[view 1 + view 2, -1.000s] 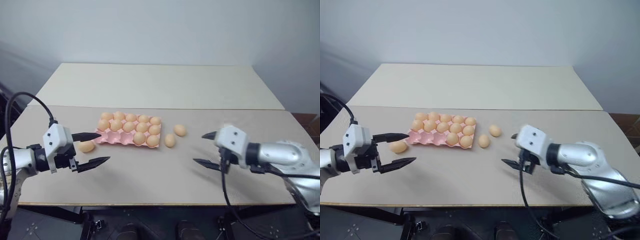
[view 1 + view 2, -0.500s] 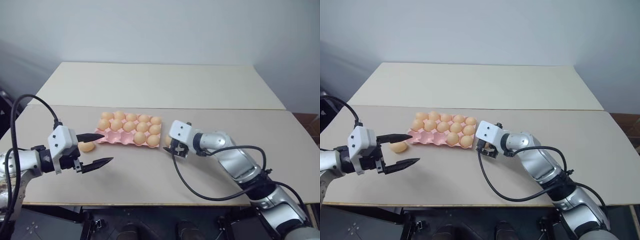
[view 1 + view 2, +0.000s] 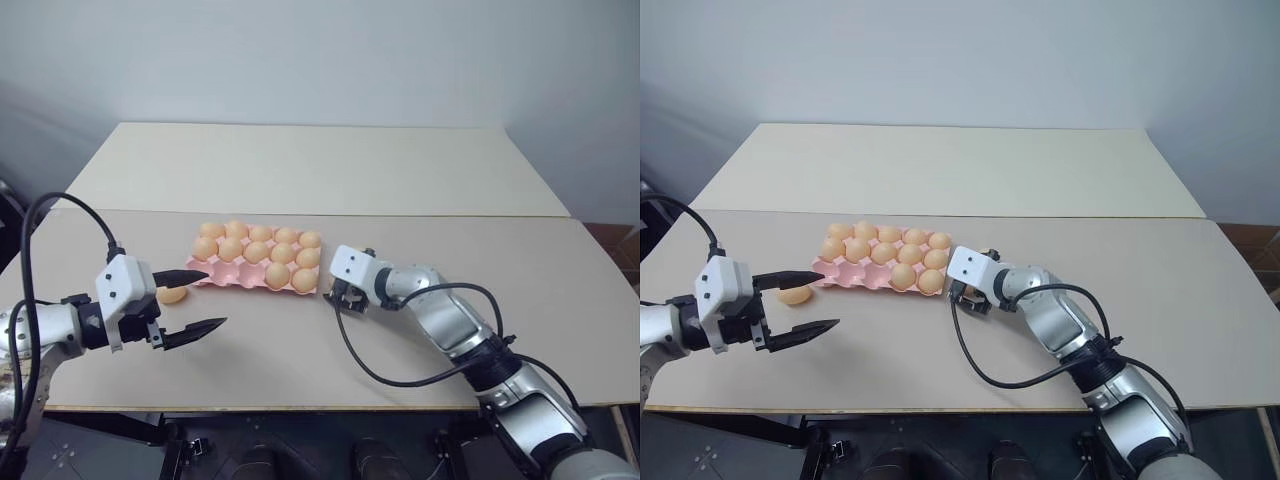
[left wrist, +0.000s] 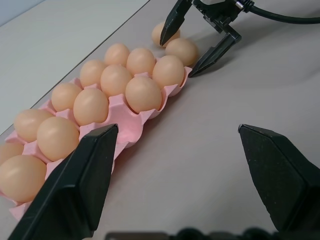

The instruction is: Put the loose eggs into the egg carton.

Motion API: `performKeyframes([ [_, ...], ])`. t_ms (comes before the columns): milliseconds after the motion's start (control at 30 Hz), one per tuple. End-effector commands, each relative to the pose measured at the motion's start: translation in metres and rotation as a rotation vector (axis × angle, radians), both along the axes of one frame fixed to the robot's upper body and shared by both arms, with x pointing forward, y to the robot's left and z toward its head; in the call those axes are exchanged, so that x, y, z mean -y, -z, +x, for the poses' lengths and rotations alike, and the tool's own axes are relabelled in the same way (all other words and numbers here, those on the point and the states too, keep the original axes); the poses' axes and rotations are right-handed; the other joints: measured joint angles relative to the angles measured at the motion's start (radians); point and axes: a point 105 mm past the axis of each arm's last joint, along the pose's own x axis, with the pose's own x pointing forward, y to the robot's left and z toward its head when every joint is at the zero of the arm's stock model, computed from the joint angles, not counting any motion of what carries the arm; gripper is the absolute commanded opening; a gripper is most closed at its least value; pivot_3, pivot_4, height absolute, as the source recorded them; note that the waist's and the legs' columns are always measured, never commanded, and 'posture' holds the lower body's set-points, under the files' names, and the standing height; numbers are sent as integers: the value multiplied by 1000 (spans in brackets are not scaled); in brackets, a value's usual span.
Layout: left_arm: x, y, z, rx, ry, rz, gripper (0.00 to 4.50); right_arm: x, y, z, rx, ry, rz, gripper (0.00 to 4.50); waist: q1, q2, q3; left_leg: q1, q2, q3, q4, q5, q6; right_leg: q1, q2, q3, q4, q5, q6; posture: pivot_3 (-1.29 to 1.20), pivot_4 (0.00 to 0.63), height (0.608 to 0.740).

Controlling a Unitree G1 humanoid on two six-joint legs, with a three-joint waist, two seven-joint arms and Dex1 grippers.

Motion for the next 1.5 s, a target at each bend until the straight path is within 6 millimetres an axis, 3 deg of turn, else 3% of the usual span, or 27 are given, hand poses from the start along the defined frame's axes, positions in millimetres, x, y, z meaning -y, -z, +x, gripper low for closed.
performKeyframes([
  [33,0,-10,-1,46,4,11,4182,3,-14,3,46,4,11,3243,0,0,0,0,0,0,0,0,0,0,0,0,0,0,0,0,150,740],
  [100,0,-10,0,49,4,11,4182,3,-14,3,44,9,11,2582,0,0,0,0,0,0,0,0,0,0,0,0,0,0,0,0,150,740],
  [133,0,-10,0,52,5,13,4182,3,-14,3,43,8,12,2482,0,0,0,0,0,0,0,0,0,0,0,0,0,0,0,0,150,740],
  [367,-1,-11,0,56,1,17,4182,10,-27,-12,71,-22,-1,2456,2,0,0,-1,0,0,0,0,0,0,0,0,0,0,0,0,150,740],
  [467,-7,-10,-1,47,-19,24,4182,6,-49,-25,105,-72,7,2456,2,0,0,-1,0,0,0,0,0,0,0,0,0,0,0,0,150,740],
  [567,-15,-5,-4,16,-50,40,4182,-7,-75,-34,148,-123,51,2456,-6,0,0,0,0,0,0,0,0,0,0,0,0,0,0,0,150,740],
  [800,-25,7,-10,-45,-77,88,4182,-57,-102,-36,152,-263,230,2456,-12,0,0,0,0,-1,0,0,0,0,1,0,0,0,0,0,150,740],
  [967,-25,6,-12,-44,-85,93,4182,-100,-100,-33,188,-346,281,2456,-7,0,0,0,0,0,0,0,0,0,0,-1,0,0,0,0,150,740],
  [1133,-22,3,-16,-31,-89,83,4182,-128,-89,-25,135,-347,317,2456,-16,0,0,0,1,0,0,0,-1,-1,0,0,1,0,0,0,150,740],
  [1467,-20,4,-19,-18,-111,68,4182,-150,-65,-19,125,-340,294,2456,-24,0,0,0,1,-1,-1,1,-1,-1,0,-1,1,0,0,0,150,740],
  [1500,-20,4,-19,-17,-114,66,4182,-151,-64,-19,132,-342,289,2787,-25,0,0,0,1,-1,-1,1,-1,-1,0,-1,1,0,0,0,150,740],
])
